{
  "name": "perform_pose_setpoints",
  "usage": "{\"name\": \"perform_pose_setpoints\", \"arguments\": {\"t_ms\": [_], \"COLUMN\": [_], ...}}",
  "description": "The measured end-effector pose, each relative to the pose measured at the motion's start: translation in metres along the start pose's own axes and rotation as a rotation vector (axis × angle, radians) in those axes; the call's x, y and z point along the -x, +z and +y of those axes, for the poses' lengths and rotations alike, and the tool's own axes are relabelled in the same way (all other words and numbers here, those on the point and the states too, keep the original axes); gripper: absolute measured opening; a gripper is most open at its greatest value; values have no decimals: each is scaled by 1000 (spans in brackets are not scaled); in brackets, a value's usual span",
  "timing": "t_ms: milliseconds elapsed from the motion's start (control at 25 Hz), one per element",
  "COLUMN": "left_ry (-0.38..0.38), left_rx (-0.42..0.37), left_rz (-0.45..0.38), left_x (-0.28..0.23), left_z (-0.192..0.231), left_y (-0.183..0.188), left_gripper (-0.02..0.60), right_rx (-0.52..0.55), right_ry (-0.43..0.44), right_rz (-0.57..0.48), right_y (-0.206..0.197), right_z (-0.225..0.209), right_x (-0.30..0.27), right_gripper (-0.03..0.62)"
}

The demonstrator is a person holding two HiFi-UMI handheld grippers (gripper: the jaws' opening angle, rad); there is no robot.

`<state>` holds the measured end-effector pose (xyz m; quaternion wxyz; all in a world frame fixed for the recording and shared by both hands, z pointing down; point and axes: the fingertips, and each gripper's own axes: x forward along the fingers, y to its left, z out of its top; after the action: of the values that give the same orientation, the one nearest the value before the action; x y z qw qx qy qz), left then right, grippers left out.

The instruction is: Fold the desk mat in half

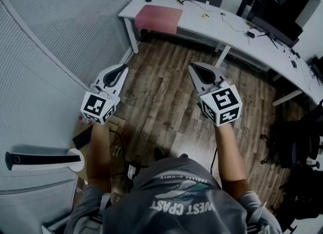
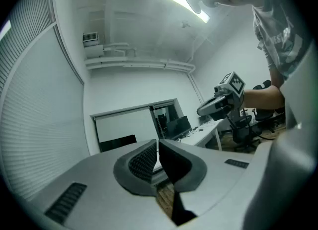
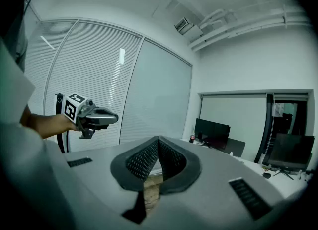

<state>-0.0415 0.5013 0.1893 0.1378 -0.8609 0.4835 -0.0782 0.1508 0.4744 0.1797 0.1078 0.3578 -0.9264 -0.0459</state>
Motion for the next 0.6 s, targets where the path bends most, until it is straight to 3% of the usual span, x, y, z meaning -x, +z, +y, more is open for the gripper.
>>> {"name": "perform_pose_setpoints", "arguments": {"t_ms": [600], "left_ry": [1], "left_rx": [3], "left_rz": [-25], "left_x": [8], "left_z": [28], "left_y": [-10], "left_gripper": [29], "right_rx": [6], "right_ry": [-2], "right_rz": [-1], "right_y": [6], "right_z": [12], "right_x": [-23], "right_gripper": [26]}}
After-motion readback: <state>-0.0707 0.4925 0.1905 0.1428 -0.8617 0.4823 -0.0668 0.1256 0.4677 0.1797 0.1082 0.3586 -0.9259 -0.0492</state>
